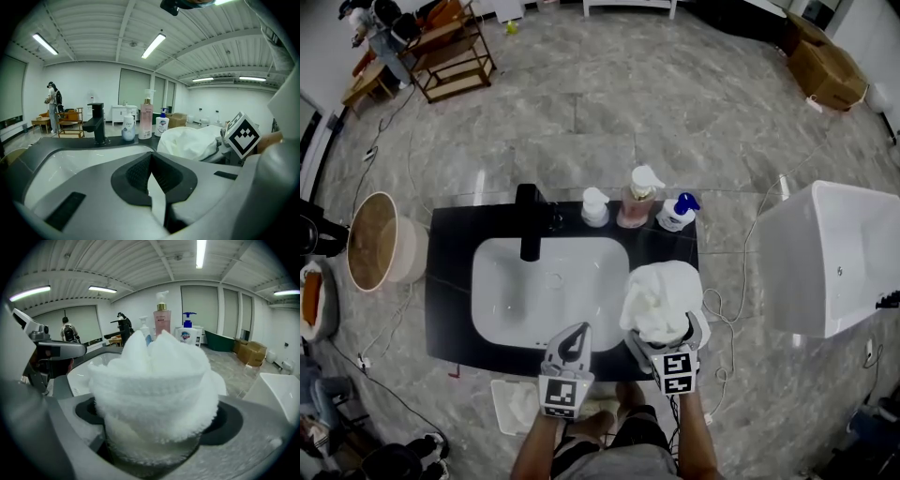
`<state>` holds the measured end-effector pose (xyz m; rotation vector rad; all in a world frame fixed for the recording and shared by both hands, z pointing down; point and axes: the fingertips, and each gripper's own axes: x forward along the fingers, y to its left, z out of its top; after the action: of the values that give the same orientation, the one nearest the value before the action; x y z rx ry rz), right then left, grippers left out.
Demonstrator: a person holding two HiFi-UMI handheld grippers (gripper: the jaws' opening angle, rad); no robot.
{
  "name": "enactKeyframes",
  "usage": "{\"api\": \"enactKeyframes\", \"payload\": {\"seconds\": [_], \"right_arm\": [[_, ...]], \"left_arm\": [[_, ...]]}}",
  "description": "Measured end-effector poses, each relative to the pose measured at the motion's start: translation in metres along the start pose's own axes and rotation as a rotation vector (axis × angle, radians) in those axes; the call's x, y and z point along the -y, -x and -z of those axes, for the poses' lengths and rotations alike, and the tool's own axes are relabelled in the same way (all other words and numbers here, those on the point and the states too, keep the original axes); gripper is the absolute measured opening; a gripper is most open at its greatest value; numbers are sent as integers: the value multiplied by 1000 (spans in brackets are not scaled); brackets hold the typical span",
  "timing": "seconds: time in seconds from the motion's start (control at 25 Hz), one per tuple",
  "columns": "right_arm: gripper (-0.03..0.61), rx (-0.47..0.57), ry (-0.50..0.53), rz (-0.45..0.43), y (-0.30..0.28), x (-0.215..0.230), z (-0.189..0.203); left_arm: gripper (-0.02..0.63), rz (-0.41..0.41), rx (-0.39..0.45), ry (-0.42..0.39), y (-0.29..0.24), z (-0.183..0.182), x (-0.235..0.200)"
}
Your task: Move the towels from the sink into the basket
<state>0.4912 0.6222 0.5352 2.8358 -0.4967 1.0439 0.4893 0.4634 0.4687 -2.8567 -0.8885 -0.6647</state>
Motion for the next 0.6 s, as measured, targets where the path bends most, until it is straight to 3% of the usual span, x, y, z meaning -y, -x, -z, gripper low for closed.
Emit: {"api": "enactKeyframes", "payload": {"seconds": [0.16,0.28,0.6], "right_arm": [[577,5,11,-3,-5,0,3],[536,-8,29,3,-6,0,8],[255,-33,39,20,-7,1,-1]], "left_arm": [[9,-2,-17,13,-2,9,-2],[9,-4,-18,13,-1,10,-5],[9,-16,-12,18,2,11,-12]]}}
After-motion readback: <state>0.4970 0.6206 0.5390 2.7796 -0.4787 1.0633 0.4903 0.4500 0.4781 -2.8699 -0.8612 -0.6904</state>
